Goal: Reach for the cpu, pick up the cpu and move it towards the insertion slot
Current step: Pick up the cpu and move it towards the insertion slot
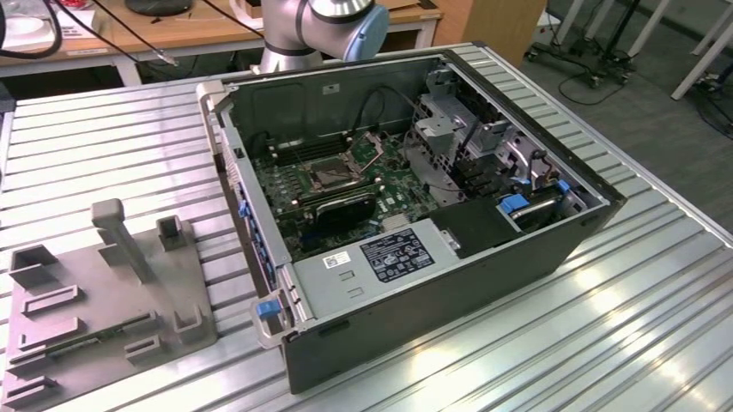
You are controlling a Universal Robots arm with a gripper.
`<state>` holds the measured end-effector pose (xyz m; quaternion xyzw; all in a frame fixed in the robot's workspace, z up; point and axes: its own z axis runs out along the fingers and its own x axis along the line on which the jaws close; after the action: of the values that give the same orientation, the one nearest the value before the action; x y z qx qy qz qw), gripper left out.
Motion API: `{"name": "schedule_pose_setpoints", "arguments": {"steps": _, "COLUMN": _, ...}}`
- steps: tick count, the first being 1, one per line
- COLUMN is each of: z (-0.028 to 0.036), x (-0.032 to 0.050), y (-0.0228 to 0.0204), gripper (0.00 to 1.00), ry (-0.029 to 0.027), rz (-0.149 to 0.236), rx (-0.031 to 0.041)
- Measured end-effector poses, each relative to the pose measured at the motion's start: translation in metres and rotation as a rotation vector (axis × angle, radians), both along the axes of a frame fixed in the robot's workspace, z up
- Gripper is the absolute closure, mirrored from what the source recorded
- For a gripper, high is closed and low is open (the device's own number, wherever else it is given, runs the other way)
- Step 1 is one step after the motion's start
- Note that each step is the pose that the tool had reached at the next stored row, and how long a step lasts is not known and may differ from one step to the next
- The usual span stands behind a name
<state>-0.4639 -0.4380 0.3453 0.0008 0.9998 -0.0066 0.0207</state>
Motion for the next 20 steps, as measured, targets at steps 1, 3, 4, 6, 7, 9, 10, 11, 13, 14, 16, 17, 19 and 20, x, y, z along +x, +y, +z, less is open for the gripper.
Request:
{"name": "schedule_pose_setpoints", "arguments": {"steps": 1, "z": 0.0006, "x": -0.0001, "y": 0.0000, "gripper": 0.45, "ry": -0.0004, "rz": 0.000, "rx": 0.0000}}
{"name": "schedule_pose_setpoints", "arguments": {"steps": 3, "z": 0.0019, "x": -0.0004, "y": 0.0000, "gripper": 0.45, "ry": -0.0014, "rz": 0.000, "rx": 0.0000}}
{"name": "schedule_pose_setpoints", "arguments": {"steps": 4, "z": 0.0024, "x": -0.0006, "y": 0.0000, "gripper": 0.45, "ry": -0.0020, "rz": 0.000, "rx": 0.0000}}
{"name": "schedule_pose_setpoints", "arguments": {"steps": 6, "z": 0.0038, "x": -0.0011, "y": 0.0000, "gripper": 0.45, "ry": -0.0033, "rz": 0.000, "rx": -0.0001}}
{"name": "schedule_pose_setpoints", "arguments": {"steps": 7, "z": 0.0045, "x": -0.0013, "y": 0.0000, "gripper": 0.45, "ry": -0.0040, "rz": 0.000, "rx": -0.0001}}
{"name": "schedule_pose_setpoints", "arguments": {"steps": 9, "z": 0.0056, "x": -0.0019, "y": 0.0000, "gripper": 0.45, "ry": -0.0058, "rz": 0.000, "rx": 0.0000}}
{"name": "schedule_pose_setpoints", "arguments": {"steps": 10, "z": 0.0062, "x": -0.0022, "y": 0.0000, "gripper": 0.45, "ry": -0.0065, "rz": 0.000, "rx": 0.0000}}
{"name": "schedule_pose_setpoints", "arguments": {"steps": 11, "z": 0.0069, "x": -0.0024, "y": 0.0000, "gripper": 0.45, "ry": -0.0072, "rz": 0.000, "rx": 0.0000}}
{"name": "schedule_pose_setpoints", "arguments": {"steps": 13, "z": 0.0082, "x": -0.0028, "y": 0.0000, "gripper": 0.45, "ry": -0.0087, "rz": 0.000, "rx": 0.0000}}
{"name": "schedule_pose_setpoints", "arguments": {"steps": 14, "z": 0.0090, "x": -0.0030, "y": 0.0000, "gripper": 0.45, "ry": -0.0095, "rz": 0.000, "rx": 0.0000}}
{"name": "schedule_pose_setpoints", "arguments": {"steps": 16, "z": 0.0103, "x": -0.0034, "y": 0.0000, "gripper": 0.45, "ry": -0.0109, "rz": 0.000, "rx": 0.0000}}
{"name": "schedule_pose_setpoints", "arguments": {"steps": 17, "z": 0.0109, "x": -0.0036, "y": 0.0000, "gripper": 0.45, "ry": -0.0116, "rz": 0.000, "rx": 0.0000}}
{"name": "schedule_pose_setpoints", "arguments": {"steps": 19, "z": 0.0122, "x": -0.0038, "y": 0.0000, "gripper": 0.45, "ry": -0.0128, "rz": 0.000, "rx": 0.0001}}
{"name": "schedule_pose_setpoints", "arguments": {"steps": 20, "z": 0.0129, "x": -0.0038, "y": 0.0000, "gripper": 0.45, "ry": -0.0133, "rz": 0.000, "rx": 0.0000}}
